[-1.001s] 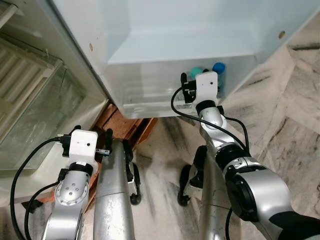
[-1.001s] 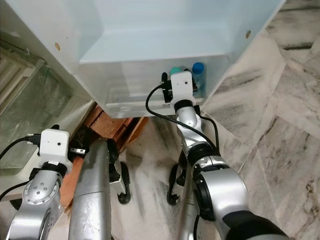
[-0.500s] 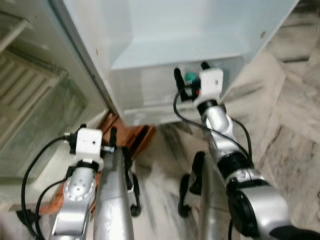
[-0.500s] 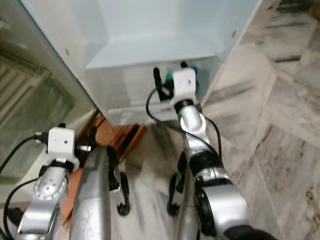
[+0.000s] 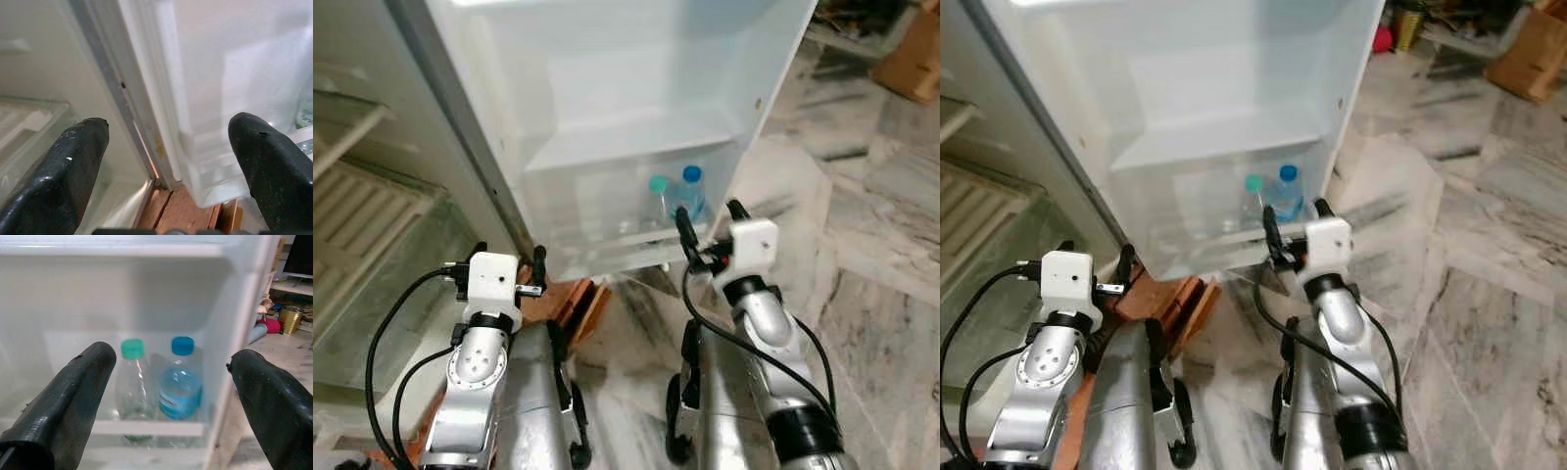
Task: Restocking fridge
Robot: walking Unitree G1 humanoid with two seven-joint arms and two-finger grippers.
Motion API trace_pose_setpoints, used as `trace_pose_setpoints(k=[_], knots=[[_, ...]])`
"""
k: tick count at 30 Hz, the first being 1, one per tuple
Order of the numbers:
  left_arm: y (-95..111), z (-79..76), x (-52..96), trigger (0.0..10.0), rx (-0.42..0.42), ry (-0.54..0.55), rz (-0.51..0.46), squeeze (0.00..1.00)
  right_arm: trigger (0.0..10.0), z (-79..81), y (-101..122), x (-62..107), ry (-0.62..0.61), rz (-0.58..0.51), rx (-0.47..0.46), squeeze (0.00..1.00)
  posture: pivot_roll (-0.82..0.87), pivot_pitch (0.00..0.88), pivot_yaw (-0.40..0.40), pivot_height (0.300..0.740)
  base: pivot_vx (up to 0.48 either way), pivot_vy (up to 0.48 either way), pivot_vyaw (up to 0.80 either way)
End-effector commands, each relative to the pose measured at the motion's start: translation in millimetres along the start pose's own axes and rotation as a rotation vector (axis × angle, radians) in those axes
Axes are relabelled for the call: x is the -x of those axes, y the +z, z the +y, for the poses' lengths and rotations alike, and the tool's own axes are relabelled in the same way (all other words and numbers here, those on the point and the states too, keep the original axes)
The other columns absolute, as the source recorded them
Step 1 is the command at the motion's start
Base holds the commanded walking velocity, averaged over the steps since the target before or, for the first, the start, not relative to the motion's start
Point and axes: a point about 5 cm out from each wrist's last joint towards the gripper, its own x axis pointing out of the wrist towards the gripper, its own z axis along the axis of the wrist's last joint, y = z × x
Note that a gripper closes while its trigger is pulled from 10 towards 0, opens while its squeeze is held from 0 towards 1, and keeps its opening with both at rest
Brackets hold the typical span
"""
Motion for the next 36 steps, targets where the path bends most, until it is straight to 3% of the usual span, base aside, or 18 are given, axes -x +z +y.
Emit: trace_pose_setpoints(k=[1,7,23,32,36], knots=[[-4,-0.5,0.1,10.0,0.000,-0.013,0.010,0.00,10.0,-4.0,11,-2.8,-0.014,-0.042,-0.016,0.00,0.08,0.057,0.042,0.547,0.000,0.000,0.00],[-7,1.3,1.5,10.0,0.024,0.036,0.026,0.00,10.0,-6.2,17,-13.5,-0.033,-0.056,-0.017,0.00,0.08,0.032,0.046,0.587,0.000,0.000,0.00],[-8,1.8,1.4,10.0,0.026,0.048,0.006,0.00,10.0,1.1,15,-14.5,-0.038,-0.011,-0.069,0.00,0.09,0.015,0.030,0.682,0.000,0.000,0.00],[-9,-0.6,-2.2,10.0,0.029,0.049,0.010,0.00,10.0,-6.1,14,-17.6,-0.063,0.011,-0.088,0.00,0.08,0.004,0.026,0.737,0.000,0.000,0.00],[-9,-1.1,-3.8,10.0,0.027,0.048,0.013,0.00,10.0,-6.7,13,-20.2,-0.062,0.021,-0.087,0.00,0.08,0.000,0.022,0.740,0.000,0.000,0.00]])
